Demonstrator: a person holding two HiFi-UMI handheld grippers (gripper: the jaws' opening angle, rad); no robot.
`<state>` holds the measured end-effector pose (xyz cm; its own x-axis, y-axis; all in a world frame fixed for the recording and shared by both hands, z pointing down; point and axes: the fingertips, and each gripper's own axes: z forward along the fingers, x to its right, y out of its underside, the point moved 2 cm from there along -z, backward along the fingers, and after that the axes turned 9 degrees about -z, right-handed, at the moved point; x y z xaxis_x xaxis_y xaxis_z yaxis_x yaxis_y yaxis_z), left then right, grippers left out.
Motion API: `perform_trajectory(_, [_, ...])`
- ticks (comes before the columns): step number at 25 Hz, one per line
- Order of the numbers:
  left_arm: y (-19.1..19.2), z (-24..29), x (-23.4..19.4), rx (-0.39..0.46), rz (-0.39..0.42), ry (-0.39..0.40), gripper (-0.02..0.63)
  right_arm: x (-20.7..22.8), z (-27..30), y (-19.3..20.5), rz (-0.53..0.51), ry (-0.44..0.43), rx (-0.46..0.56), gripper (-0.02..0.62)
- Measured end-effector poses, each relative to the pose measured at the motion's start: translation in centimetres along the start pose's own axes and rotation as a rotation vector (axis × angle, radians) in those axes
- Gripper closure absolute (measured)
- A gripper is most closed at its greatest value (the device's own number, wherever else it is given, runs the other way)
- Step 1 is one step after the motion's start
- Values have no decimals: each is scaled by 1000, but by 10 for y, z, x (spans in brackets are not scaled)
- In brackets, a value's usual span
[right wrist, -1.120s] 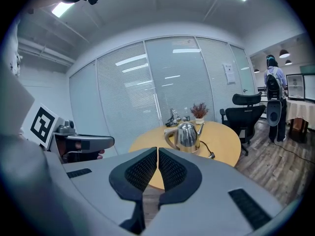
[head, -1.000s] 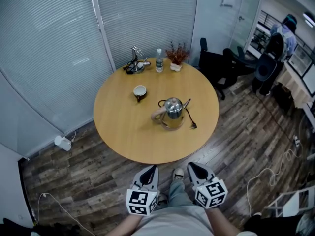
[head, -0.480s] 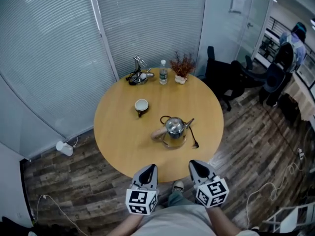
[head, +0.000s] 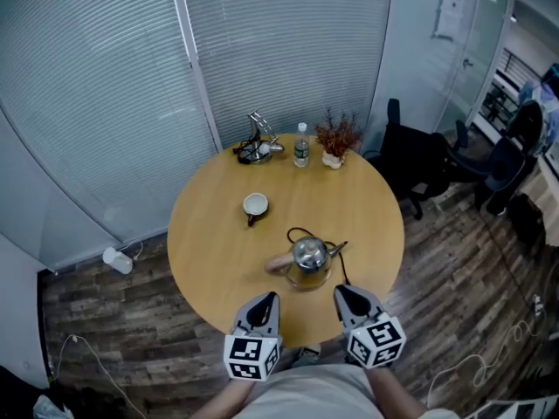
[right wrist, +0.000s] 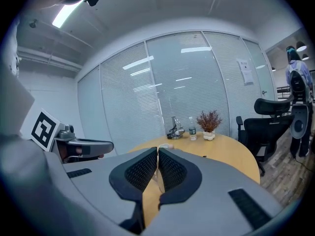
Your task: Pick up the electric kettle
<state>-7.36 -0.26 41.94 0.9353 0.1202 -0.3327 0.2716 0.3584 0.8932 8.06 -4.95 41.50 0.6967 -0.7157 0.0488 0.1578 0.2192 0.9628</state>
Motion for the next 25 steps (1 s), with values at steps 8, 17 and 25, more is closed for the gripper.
perform_trajectory(8, [-2, 29, 14, 9, 13, -25, 603, 25, 11, -10, -72, -27, 29, 560])
perform_trajectory(17, [-9, 36, 10, 9, -8, -2, 603, 34, 13, -10, -52, 1, 30, 560])
perform_trajectory(25, [-17, 40, -3, -27, 5, 20, 603, 28, 16, -10, -21, 35, 5, 560])
